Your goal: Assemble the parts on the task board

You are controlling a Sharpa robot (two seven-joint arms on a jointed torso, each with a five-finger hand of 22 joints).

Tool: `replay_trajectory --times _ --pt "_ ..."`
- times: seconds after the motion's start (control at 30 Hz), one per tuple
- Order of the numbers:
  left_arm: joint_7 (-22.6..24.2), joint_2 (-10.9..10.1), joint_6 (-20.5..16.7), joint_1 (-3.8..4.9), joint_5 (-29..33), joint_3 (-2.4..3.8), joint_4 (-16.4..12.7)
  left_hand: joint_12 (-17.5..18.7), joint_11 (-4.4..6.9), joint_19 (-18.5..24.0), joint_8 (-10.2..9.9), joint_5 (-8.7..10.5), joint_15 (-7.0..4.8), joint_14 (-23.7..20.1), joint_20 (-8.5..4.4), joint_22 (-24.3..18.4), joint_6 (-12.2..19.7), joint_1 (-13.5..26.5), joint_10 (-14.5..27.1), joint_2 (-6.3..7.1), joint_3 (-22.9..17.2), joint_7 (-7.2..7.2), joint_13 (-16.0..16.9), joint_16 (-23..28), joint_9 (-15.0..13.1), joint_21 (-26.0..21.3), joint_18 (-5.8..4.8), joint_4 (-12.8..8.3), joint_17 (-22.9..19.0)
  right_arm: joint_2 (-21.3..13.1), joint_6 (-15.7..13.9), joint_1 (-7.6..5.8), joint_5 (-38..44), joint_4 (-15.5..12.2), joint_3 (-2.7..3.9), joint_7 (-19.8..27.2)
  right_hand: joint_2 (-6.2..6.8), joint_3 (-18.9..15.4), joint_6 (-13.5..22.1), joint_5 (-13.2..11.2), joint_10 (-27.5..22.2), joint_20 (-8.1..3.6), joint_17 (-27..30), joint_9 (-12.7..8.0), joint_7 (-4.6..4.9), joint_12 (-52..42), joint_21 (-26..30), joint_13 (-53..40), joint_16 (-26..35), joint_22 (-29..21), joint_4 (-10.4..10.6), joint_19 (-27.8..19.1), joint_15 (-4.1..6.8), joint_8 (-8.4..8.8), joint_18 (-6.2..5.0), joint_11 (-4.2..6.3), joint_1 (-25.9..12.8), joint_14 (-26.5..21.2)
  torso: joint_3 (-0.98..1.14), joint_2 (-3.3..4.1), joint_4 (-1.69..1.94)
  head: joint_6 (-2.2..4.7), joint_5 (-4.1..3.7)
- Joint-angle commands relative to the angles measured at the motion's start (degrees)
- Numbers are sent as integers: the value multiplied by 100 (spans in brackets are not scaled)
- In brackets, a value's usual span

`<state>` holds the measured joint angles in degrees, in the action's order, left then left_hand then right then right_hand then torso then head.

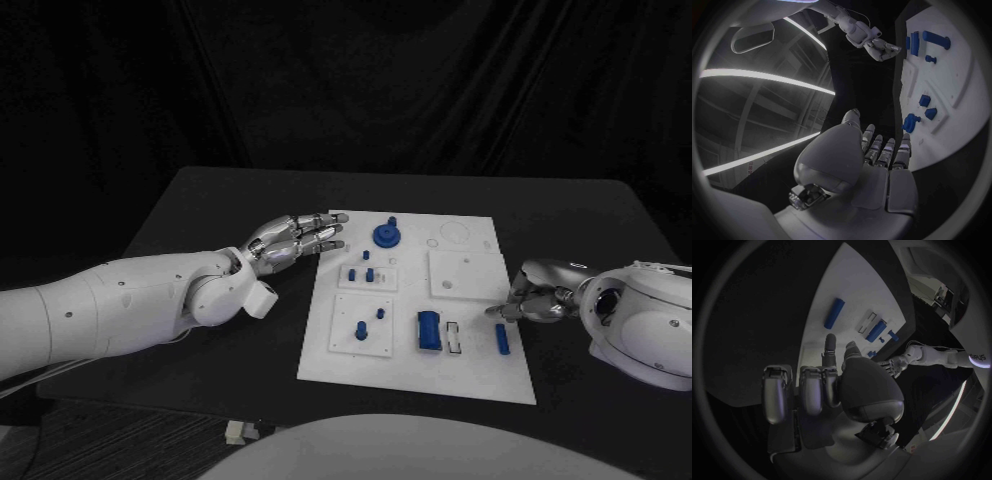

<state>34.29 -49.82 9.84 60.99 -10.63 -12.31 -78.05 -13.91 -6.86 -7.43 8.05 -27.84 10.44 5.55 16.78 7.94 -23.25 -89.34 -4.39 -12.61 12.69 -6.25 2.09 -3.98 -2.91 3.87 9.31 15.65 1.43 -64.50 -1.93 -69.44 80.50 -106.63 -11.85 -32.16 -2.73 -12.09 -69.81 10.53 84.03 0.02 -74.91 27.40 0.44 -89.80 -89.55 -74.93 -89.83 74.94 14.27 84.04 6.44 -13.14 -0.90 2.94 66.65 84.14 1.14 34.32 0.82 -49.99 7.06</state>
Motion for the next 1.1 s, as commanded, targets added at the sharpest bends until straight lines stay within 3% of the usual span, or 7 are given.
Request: replay_trajectory --times 0.03,0.3,0.57,0.8,1.1 --pt "81 12 47 -7 41 6 -5 -18 41 -32 42 -33 46 6 2 -10 -23 -14 -11 -43 -38 -30 1 11 -6 31 -28 4 2 28 593 -11 -1 68 2 -346 63 52 -35 -62 597 -10 -1509 -14 -4 -20 14 -1507 -17 1480 15 559 25 25 71 51 20 586 1 -3 1 -1 5" --pt "91 12 43 -7 41 6 -12 -26 44 -38 50 -34 42 10 2 -7 -41 -15 -16 -43 -39 -40 3 8 -9 34 -29 4 3 135 628 -8 -4 239 2 -375 200 223 -263 -74 597 -45 -1509 66 -77 -20 -22 -1507 -17 1496 -35 582 67 -56 83 110 79 586 6 -4 -10 -1 12" --pt "91 -8 36 -7 41 6 -20 -26 44 -38 50 -34 42 10 2 -7 -41 -15 -16 -43 -39 -40 3 8 -9 34 -29 4 3 211 657 -1 0 342 1 -387 258 306 -300 -72 597 -68 -1509 181 -104 -20 -21 -1507 -17 1496 -39 581 89 -119 82 137 75 586 3 4 -2 -1 18" --pt "86 -4 44 -7 41 6 -22 -26 44 -38 50 -34 42 10 2 -7 -41 -15 -16 -43 -39 -40 3 8 -9 34 -29 4 3 314 583 45 -12 447 0 -389 377 477 -141 -65 597 -89 -1509 486 -101 -20 28 -1507 -17 1475 28 552 103 -208 67 141 -10 586 1 2 6 -1 19" --pt "79 -4 50 -7 41 6 -19 -24 45 -36 51 -36 40 10 2 -11 -42 -17 -17 -40 -39 -49 2 9 -9 33 -30 2 3 399 488 136 -73 516 -1 -389 462 629 33 -113 597 -83 -1509 680 -75 -20 79 -1507 -17 1454 146 521 91 -206 51 122 -109 586 3 -1 -3 -1 17"
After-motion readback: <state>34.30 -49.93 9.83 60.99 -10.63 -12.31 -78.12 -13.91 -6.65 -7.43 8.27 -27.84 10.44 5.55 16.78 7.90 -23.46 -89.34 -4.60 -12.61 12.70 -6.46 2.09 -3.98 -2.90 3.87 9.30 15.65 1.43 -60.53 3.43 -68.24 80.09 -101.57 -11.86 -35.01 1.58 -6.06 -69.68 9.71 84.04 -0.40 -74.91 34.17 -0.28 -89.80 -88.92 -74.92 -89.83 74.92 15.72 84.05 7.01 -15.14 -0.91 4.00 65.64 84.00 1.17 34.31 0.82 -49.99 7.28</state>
